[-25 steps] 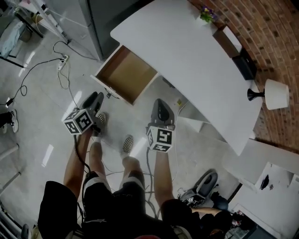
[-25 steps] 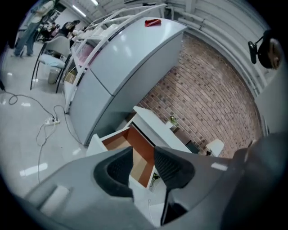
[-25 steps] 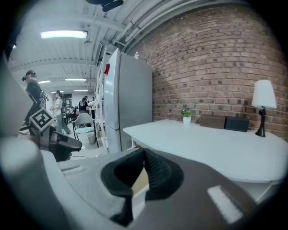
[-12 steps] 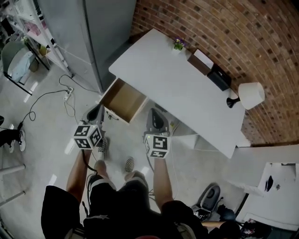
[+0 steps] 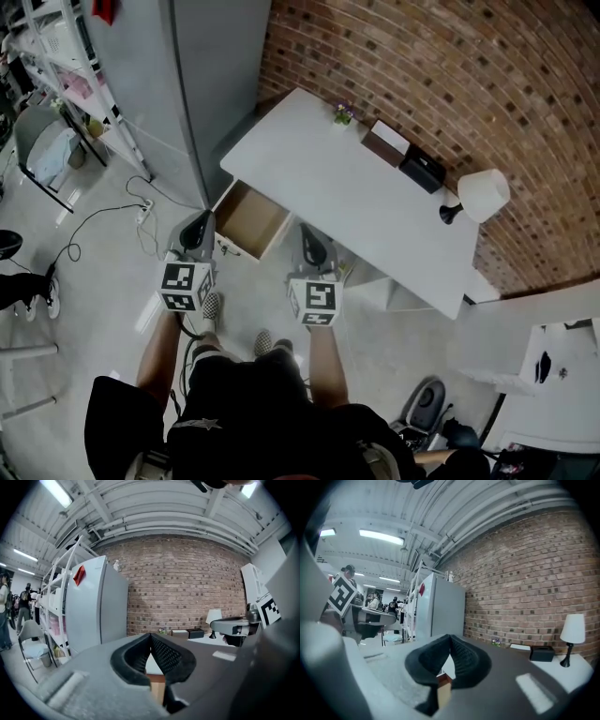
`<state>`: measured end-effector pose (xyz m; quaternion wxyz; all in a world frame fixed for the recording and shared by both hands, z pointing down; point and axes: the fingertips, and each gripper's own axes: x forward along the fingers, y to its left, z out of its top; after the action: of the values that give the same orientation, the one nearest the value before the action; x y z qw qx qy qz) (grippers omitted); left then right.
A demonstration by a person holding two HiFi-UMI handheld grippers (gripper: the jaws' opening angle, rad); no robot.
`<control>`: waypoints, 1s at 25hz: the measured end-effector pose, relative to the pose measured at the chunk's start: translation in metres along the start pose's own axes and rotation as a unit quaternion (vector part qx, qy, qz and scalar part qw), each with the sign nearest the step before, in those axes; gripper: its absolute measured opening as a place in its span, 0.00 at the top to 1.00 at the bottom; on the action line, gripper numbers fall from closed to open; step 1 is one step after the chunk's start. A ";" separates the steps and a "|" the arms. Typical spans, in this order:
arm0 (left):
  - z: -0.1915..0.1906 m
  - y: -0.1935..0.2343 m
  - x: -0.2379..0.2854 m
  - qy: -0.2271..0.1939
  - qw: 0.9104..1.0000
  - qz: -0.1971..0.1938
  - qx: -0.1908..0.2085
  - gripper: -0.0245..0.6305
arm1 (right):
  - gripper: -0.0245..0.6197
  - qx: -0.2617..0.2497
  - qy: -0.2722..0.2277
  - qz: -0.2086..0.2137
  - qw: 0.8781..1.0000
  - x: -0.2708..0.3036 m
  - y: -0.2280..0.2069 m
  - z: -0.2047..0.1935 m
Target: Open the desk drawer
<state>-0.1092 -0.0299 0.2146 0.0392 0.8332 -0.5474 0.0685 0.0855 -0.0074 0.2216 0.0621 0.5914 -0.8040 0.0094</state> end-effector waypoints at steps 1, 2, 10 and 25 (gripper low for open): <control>0.005 -0.002 -0.003 -0.002 1.000 -0.001 0.006 0.95 | 0.95 -0.001 -0.001 -0.002 1.000 -0.005 0.000 0.004; 0.009 -0.003 -0.005 -0.003 1.000 -0.002 0.012 0.95 | 0.95 -0.002 -0.003 -0.004 1.000 -0.009 0.000 0.007; 0.007 -0.014 -0.018 0.005 0.999 -0.002 0.041 0.95 | 0.95 0.000 -0.006 -0.023 1.000 -0.037 -0.008 0.009; -0.022 -0.035 -0.023 0.034 0.998 -0.016 0.051 0.95 | 0.95 0.010 0.010 -0.023 1.000 -0.049 -0.014 -0.015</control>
<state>-0.0881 0.0077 0.2335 0.0164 0.8397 -0.5284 0.1244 0.1147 0.0367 0.2305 0.0650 0.6098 -0.7896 0.0219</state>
